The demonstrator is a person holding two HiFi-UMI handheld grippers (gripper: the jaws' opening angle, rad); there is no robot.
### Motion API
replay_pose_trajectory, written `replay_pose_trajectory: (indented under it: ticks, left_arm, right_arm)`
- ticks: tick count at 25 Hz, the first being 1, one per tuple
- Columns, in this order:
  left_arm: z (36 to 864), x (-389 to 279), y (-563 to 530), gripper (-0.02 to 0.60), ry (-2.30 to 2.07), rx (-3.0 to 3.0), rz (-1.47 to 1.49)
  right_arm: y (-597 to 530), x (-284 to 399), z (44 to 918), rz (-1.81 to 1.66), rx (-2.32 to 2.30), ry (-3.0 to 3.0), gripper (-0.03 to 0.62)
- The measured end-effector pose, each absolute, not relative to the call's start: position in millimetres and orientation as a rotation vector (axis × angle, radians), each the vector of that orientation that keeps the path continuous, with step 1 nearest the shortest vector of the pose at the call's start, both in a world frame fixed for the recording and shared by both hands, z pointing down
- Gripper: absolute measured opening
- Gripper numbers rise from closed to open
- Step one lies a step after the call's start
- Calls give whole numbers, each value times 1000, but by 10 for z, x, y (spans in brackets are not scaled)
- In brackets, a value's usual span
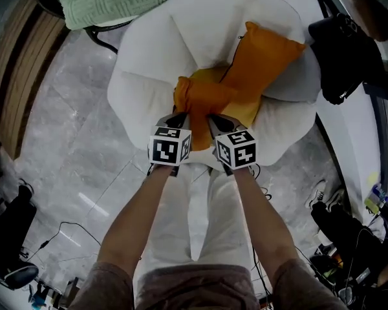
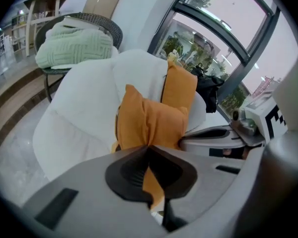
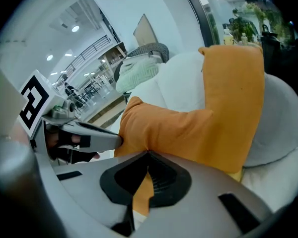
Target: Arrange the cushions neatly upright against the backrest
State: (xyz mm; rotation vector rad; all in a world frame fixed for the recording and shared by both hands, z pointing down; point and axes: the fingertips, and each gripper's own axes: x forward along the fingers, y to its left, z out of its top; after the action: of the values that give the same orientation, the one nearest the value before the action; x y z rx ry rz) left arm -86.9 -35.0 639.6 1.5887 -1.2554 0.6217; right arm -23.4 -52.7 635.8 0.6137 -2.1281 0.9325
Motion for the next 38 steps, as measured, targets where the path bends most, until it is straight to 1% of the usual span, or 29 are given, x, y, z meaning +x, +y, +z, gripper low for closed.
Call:
replay_pose_trajectory:
  ticks: [8,15,23,31,38]
  left_arm:
    - [5840,-1172,-993,11,-1371,1662,579]
    - [5611,-1323,-1417,11,-1442,1660,523]
    - [5775,-1368,-1663,11,-1443,1625,497]
    - [6092,-1381,-1847,11,-1432,1640,548]
    - [6291,-1433,-1995,11,-1442,1663,535]
  right_arm:
    - [-1171,-530,5820,823,673,-2227,20]
    - [-1648,-690,5573,759,684,-2274,20]
    - [-1943,-751,5747,721,675,-2249,20]
    - [-2150,-777,6084,689,683,-2246,20]
    - [-2264,-813,6270,676,704,-2257,20]
